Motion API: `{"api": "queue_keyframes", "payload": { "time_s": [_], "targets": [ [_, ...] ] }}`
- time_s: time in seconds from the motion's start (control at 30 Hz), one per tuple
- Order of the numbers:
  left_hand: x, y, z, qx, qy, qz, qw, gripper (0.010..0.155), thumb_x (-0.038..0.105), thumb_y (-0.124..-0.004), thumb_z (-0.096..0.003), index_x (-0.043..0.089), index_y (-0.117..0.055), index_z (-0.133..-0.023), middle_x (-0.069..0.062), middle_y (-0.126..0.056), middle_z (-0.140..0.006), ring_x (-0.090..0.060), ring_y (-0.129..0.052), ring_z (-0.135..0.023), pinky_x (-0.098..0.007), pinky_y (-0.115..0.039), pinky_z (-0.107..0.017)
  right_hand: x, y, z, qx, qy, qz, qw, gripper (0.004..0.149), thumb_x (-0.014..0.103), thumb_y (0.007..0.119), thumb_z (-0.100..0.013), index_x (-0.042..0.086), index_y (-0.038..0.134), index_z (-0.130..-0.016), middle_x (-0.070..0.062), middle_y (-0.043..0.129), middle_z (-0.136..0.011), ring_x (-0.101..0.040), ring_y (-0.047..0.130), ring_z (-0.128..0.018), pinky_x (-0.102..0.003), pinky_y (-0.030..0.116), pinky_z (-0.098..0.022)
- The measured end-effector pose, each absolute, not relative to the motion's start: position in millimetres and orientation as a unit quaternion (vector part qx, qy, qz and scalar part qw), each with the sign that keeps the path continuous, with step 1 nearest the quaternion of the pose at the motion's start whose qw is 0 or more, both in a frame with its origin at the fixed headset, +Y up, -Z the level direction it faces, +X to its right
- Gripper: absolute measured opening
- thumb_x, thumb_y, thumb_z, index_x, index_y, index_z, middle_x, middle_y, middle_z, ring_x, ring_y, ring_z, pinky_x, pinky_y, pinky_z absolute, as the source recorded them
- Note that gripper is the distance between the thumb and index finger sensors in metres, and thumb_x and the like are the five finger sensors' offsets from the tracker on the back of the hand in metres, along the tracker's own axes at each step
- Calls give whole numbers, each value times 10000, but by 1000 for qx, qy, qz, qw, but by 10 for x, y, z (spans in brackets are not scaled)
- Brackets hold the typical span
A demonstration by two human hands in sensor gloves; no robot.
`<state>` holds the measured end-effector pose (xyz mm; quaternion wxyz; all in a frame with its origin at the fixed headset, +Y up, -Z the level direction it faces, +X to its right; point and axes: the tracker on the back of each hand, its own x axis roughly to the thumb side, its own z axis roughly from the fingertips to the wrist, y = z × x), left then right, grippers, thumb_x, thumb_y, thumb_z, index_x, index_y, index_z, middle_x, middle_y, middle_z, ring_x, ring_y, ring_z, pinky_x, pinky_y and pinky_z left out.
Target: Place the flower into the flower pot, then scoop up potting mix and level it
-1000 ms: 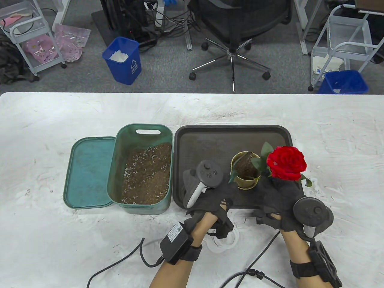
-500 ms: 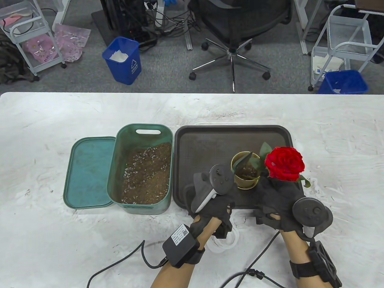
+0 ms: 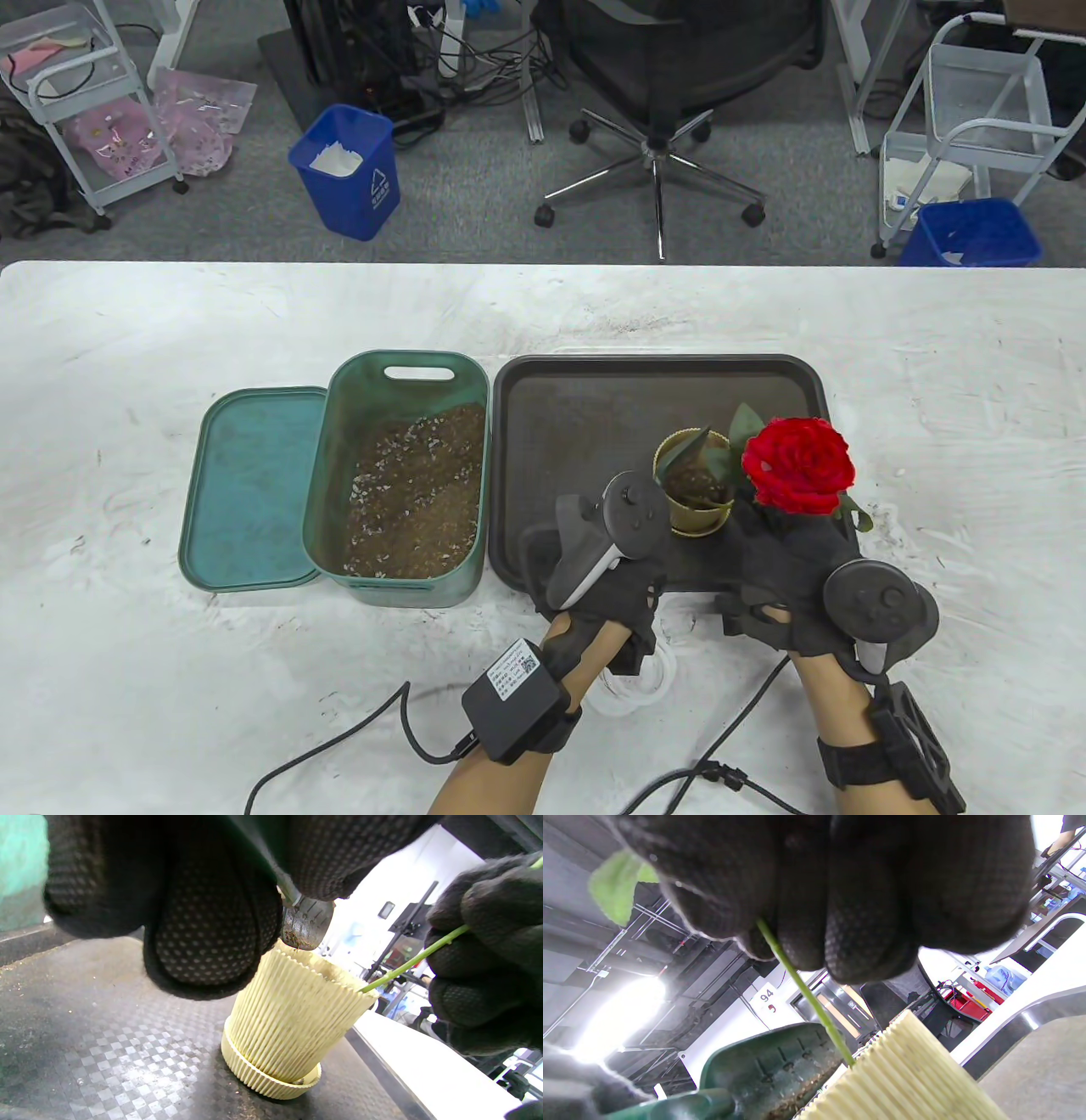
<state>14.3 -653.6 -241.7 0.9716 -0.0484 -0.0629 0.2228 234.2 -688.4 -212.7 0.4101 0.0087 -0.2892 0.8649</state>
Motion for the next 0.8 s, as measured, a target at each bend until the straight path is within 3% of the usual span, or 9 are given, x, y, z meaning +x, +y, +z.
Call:
{"api": "queue_keyframes", "payload": {
  "time_s": [0.1, 0.3, 0.5, 0.6, 0.8],
  "targets": [
    [123, -6391, -2337, -33, -76, 245, 966, 547, 379, -806, -432, 84, -747, -890, -71, -973, -699, -216, -1151, -334, -351, -973, -269, 2343, -6883, -2127, 9, -288, 866, 409, 366, 305, 878, -346, 181, 925, -688, -134, 1019, -620, -337, 1052, -378, -496, 937, -260],
    [-161, -5896, -2226, 4, -82, 188, 979, 546, 384, -750, -440, 86, -711, -896, -49, -953, -703, -180, -1142, -339, -328, -973, -281, 2347, -6885, -2126, 11, -284, 867, 408, 366, 305, 879, -346, 181, 926, -687, -133, 1021, -621, -337, 1053, -379, -496, 937, -259],
    [-988, -5490, -2333, -29, 23, 187, 982, 541, 427, -724, -459, 131, -703, -911, -4, -950, -718, -153, -1137, -358, -304, -969, -308, 2340, -6881, -2128, 11, -282, 868, 409, 366, 304, 880, -345, 181, 927, -686, -135, 1021, -621, -338, 1053, -379, -497, 937, -260],
    [-1445, -5509, -2474, -60, 94, 203, 973, 540, 428, -724, -459, 126, -710, -907, -9, -954, -709, -157, -1137, -348, -306, -967, -300, 2338, -6879, -2129, 11, -282, 868, 408, 367, 304, 881, -345, 181, 926, -687, -134, 1021, -621, -339, 1053, -379, -496, 937, -260],
    [-1902, -5795, -2839, -145, 187, 216, 947, 541, 419, -734, -453, 104, -726, -893, -32, -966, -686, -170, -1140, -315, -313, -970, -268, 2338, -6877, -2134, 10, -280, 867, 412, 365, 304, 881, -346, 181, 927, -686, -136, 1020, -621, -338, 1053, -379, -496, 937, -260]
  ]
}}
